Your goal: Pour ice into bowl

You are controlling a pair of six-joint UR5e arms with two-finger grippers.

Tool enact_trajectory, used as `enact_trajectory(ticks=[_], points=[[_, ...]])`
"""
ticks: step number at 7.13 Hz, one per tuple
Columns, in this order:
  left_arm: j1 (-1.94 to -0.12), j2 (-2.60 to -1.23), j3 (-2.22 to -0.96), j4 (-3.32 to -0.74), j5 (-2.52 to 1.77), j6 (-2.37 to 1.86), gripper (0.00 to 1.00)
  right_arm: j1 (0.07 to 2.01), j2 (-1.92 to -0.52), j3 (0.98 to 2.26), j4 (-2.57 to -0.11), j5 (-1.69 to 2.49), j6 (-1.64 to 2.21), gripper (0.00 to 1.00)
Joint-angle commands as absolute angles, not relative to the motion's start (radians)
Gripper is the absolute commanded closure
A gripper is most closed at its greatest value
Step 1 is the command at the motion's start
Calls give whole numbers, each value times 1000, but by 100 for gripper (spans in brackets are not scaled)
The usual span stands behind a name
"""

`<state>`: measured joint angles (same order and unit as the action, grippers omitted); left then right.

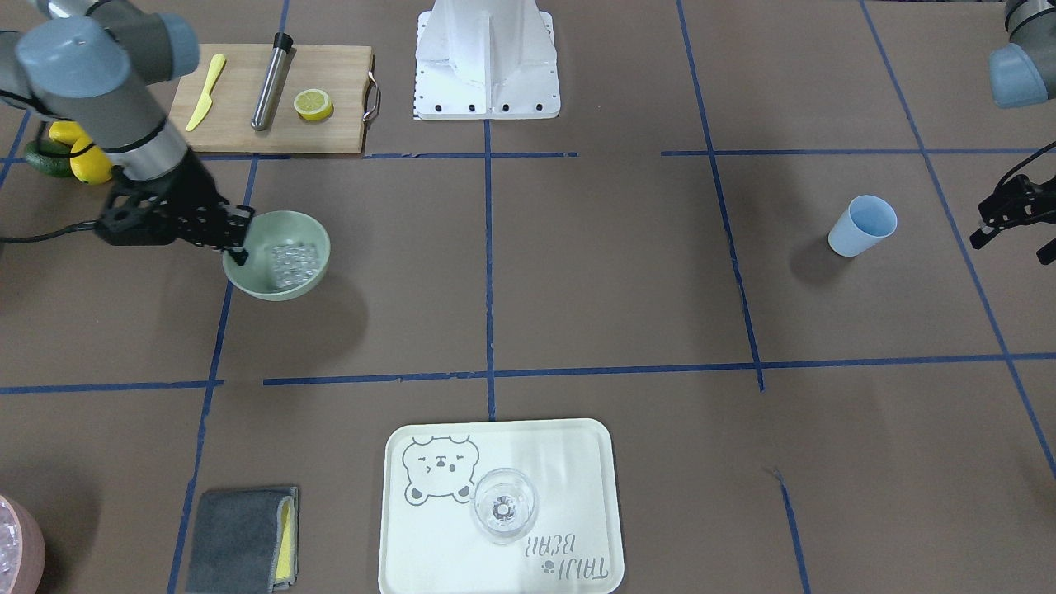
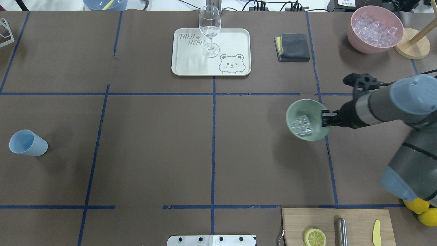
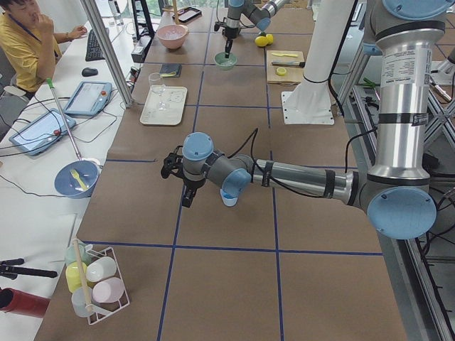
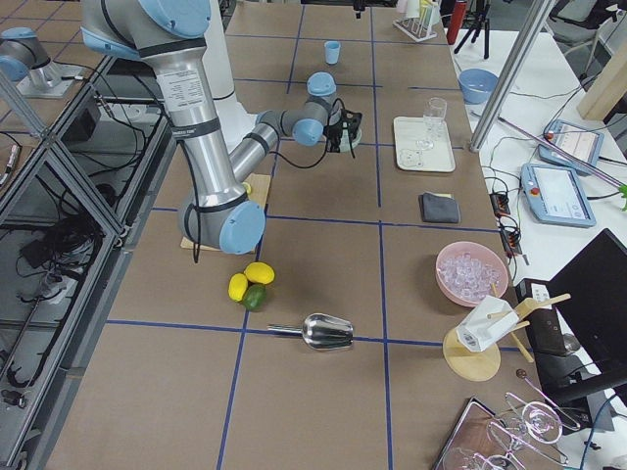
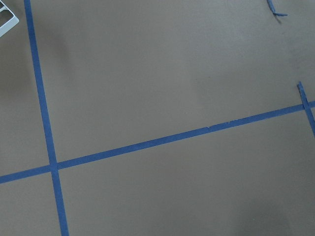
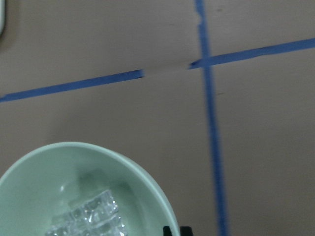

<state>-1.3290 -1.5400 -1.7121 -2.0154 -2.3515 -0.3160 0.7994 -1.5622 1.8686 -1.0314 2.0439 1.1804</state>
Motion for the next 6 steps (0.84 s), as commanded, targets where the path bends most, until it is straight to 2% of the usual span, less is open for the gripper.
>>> enact_trajectory(ticks=[1, 2, 6], points=[[-1330, -1543, -1723, -2016, -2349, -316, 0, 1019, -1689, 1647, -788, 2282, 991, 100], [-1328, -1542, -1730, -2014, -2349, -316, 0, 1055, -1689, 1582, -726, 2334, 989, 100], [-1328, -1542, -1736, -2014, -2349, -316, 0, 1057, -1723, 1569, -699, 2345, 988, 100]])
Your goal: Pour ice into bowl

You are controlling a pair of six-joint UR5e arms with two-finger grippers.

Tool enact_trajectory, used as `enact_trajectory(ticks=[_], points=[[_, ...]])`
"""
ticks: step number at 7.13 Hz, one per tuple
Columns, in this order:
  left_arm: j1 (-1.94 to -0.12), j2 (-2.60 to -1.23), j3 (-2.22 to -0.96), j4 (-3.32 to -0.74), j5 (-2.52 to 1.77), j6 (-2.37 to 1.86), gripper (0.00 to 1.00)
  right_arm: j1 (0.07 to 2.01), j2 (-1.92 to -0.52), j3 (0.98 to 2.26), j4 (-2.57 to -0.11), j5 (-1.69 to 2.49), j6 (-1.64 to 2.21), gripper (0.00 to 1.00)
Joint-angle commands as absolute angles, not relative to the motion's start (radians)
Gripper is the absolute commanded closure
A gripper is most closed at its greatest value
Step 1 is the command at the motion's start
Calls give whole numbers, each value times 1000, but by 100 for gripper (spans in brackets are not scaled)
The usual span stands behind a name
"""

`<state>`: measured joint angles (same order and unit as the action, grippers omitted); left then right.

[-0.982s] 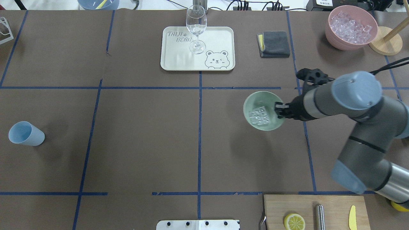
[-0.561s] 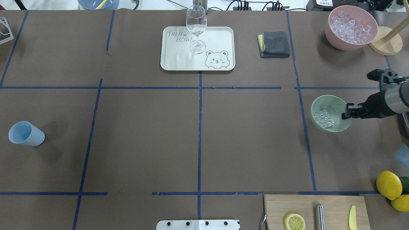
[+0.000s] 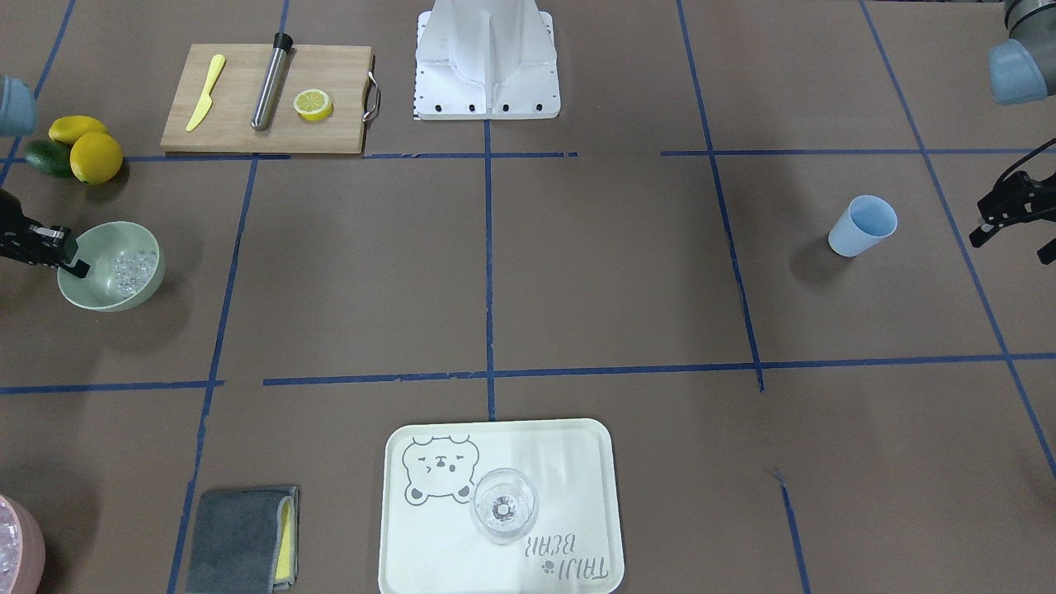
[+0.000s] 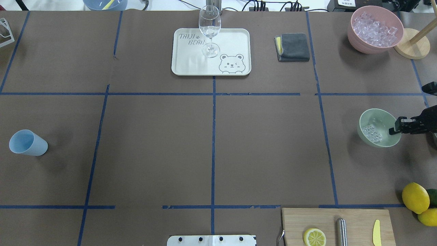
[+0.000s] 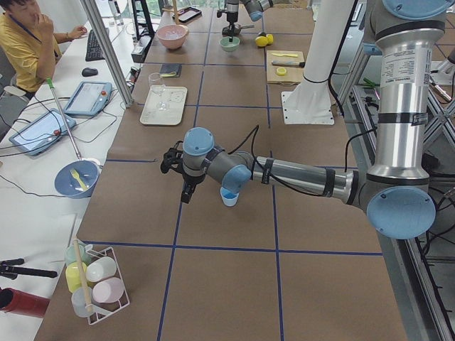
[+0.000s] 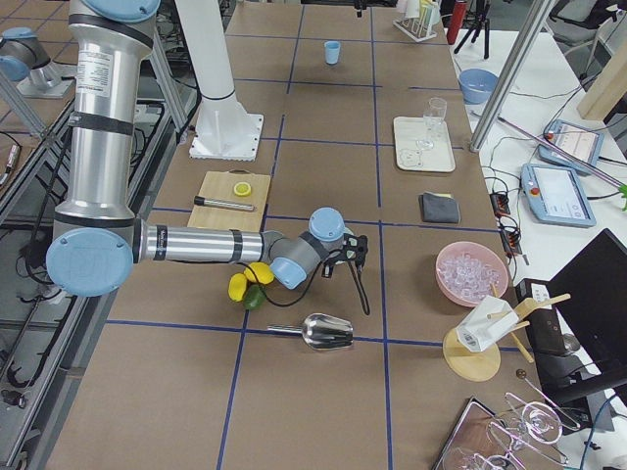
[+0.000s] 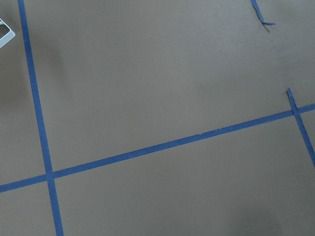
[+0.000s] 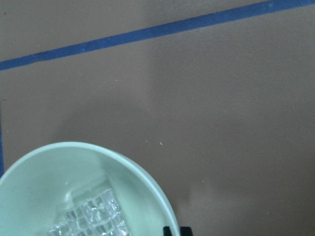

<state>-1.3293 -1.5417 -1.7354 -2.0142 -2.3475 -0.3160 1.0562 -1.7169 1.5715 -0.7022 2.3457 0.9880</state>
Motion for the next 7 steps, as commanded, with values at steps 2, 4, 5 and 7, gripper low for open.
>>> enact_trajectory(ticks=[2, 4, 5, 7], points=[[-1328, -1542, -1736, -2014, -2347, -318, 0, 1052, -1718, 1563, -703, 2327, 991, 78], [-1328, -1543, -1735, -2014, -2347, -318, 0, 1051, -1715, 1559, -703, 2324, 991, 76], [-1328, -1543, -1735, -2014, -2347, -318, 0, 1051, -1712, 1559, -703, 2325, 989, 55], [-1328, -1542, -1735, -2014, -2347, -318, 0, 1087, -1709, 1594, -704, 2354, 979, 0]])
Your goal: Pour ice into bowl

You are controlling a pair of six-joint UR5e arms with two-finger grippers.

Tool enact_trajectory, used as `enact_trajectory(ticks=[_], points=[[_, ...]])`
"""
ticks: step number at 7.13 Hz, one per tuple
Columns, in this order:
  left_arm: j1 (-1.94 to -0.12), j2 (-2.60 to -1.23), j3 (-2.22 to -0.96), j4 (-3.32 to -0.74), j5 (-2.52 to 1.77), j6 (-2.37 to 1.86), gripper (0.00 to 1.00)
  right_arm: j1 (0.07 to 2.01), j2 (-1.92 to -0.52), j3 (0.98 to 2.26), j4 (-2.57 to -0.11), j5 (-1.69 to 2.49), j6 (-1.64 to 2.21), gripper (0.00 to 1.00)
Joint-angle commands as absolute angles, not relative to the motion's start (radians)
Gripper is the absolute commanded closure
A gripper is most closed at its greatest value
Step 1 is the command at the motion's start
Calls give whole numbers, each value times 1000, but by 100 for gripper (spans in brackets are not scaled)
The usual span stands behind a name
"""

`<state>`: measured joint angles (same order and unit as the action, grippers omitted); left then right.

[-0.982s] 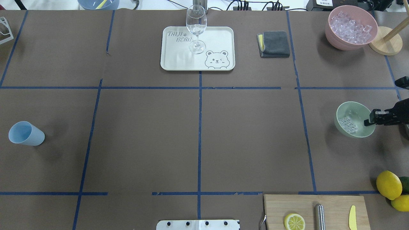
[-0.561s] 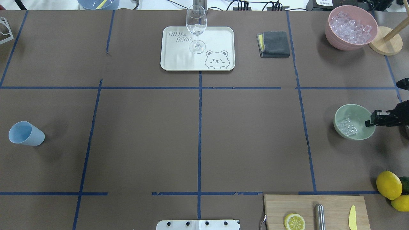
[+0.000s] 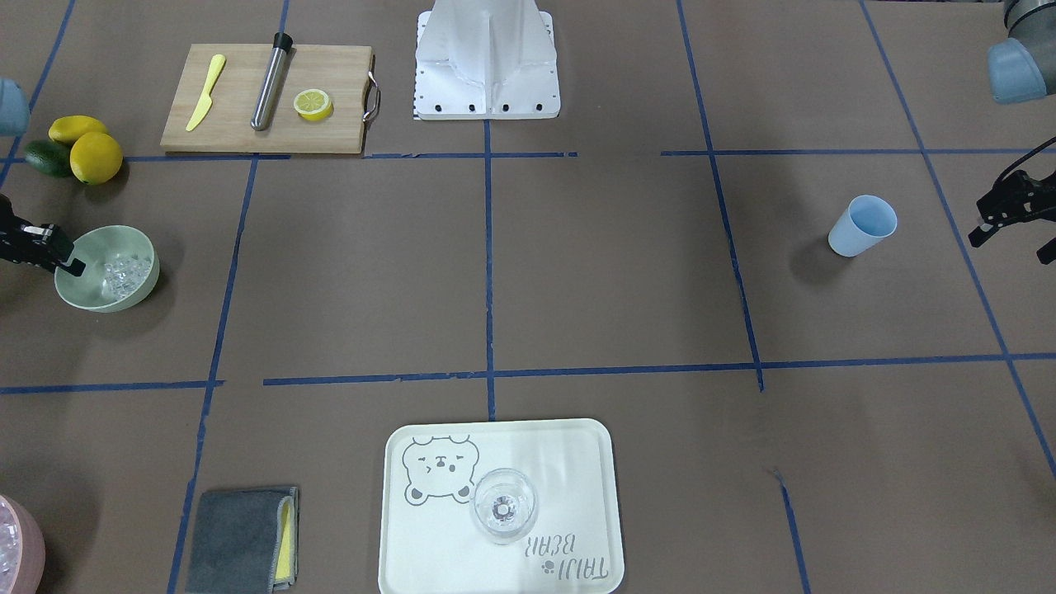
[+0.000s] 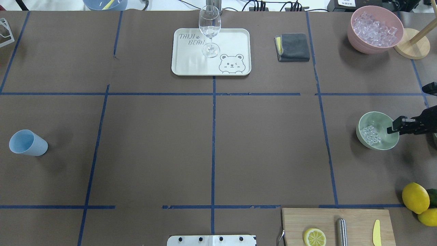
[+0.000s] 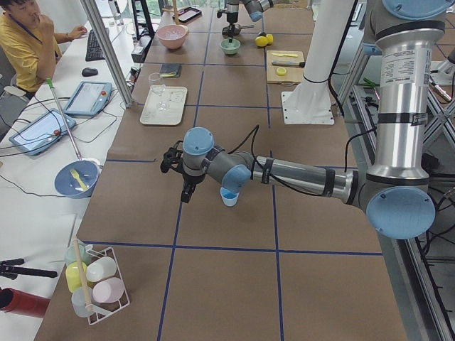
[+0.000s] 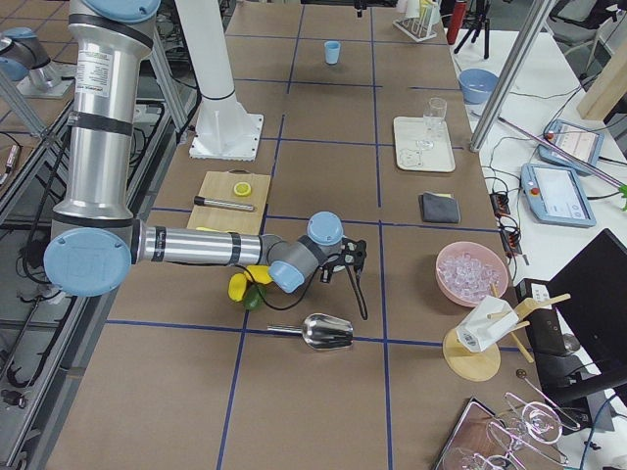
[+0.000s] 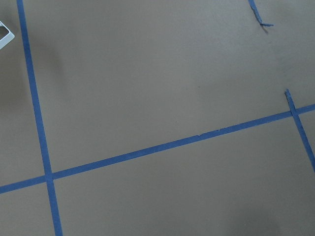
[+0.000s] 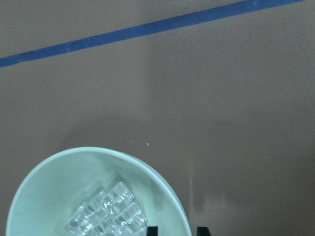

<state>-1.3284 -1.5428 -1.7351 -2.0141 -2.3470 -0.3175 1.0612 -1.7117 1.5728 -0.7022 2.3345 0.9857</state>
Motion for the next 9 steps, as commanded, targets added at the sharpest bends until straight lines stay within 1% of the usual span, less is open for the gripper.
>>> enact_trajectory(ticks=[1, 3, 4, 5, 6, 7, 8, 9], points=[[-1328, -1542, -1736, -2014, -2347, -318, 0, 1179, -1709, 1598, -709, 2409, 959, 0], [-1330, -1542, -1733, -2016, -2345, -302, 0, 1329, -1709, 1589, -779, 2482, 777, 0], [-1330, -1539, -1735, -2038, -2344, -279, 0, 1394, -1709, 1586, -886, 2480, 615, 0], [-1365, -1539, -1718, -2027, -2345, -208, 0, 1469, -1671, 1588, -1076, 2474, 392, 0], [-1402, -1542, -1712, -1953, -2348, -133, 0, 1526, -1620, 1589, -1256, 2465, 215, 0], [-1480, -1571, -1712, -1833, -2350, -21, 0, 1561, -1568, 1588, -1413, 2420, 48, 0], [-1568, -1598, -1694, -1734, -2342, 102, 0, 1584, -1533, 1586, -1525, 2369, -75, 0], [-1633, -1598, -1690, -1659, -2344, 183, 0, 1591, -1517, 1585, -1572, 2352, -124, 0]])
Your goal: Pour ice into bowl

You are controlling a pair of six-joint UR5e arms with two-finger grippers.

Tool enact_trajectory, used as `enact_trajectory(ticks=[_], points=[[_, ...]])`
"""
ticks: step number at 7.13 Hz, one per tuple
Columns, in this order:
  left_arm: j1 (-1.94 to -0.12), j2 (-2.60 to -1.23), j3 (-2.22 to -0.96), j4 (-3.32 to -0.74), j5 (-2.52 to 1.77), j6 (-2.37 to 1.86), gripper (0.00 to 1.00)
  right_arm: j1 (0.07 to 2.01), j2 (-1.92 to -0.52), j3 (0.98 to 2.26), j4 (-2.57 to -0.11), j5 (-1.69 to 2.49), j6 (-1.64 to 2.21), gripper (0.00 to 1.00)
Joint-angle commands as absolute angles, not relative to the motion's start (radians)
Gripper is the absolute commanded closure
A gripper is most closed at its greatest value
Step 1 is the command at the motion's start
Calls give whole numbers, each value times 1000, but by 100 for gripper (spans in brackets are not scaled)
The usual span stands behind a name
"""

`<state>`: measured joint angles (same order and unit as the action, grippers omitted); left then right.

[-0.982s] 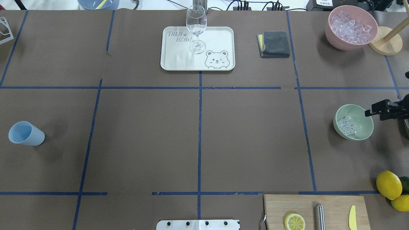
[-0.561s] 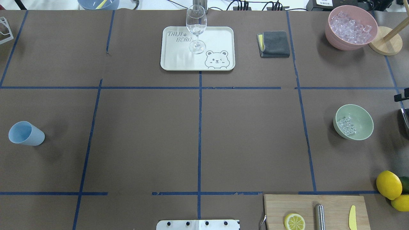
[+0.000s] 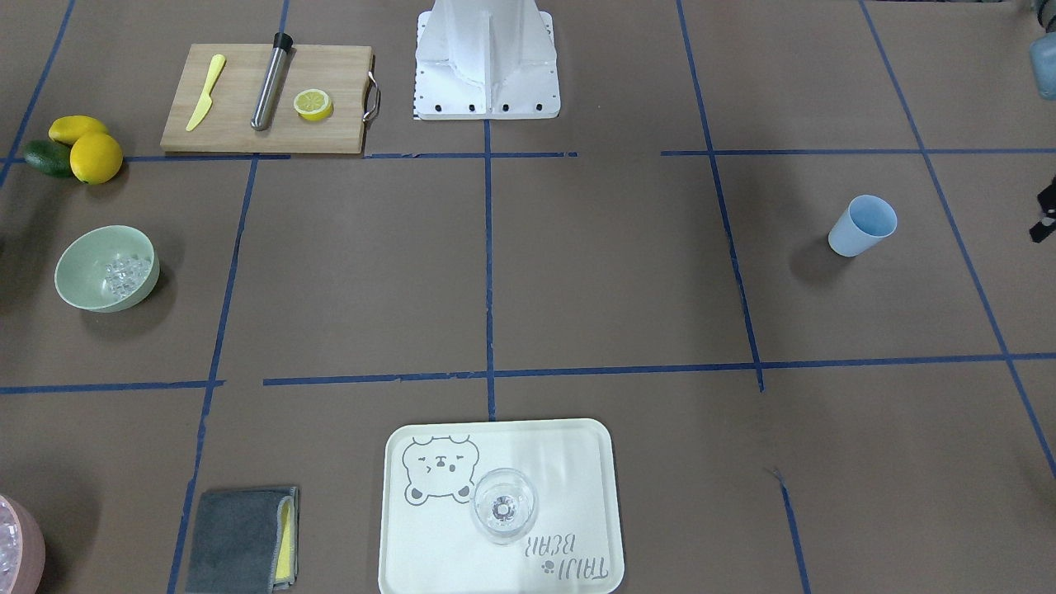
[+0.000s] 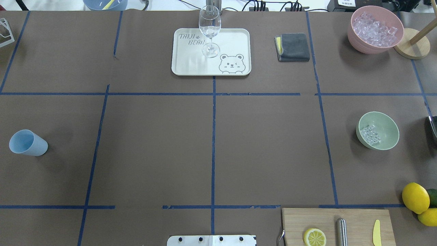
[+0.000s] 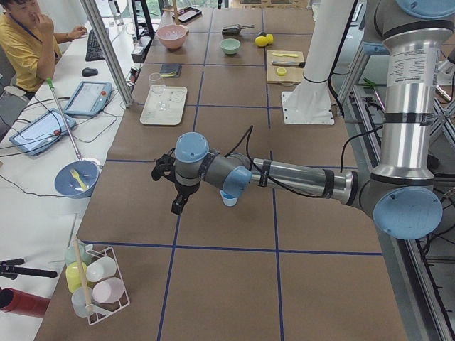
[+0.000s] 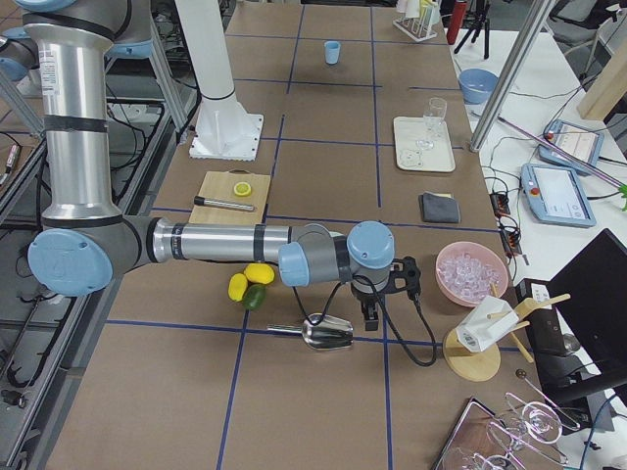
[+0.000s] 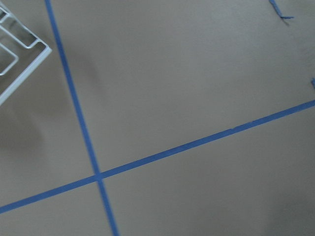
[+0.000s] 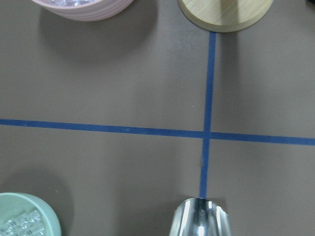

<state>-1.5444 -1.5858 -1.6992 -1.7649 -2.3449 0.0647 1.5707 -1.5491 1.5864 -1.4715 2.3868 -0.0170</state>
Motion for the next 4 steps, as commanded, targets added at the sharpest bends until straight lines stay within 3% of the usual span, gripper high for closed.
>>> enact_trajectory(ticks=[1, 4], points=[[-1647, -1604, -1689, -1608, -2347, 195, 0, 1594, -1528, 1588, -1572, 2364, -123, 0], [-1652, -1615, -1716, -1520, -2344, 119, 0, 1592, -1560, 1592, -1562, 2367, -106, 0]])
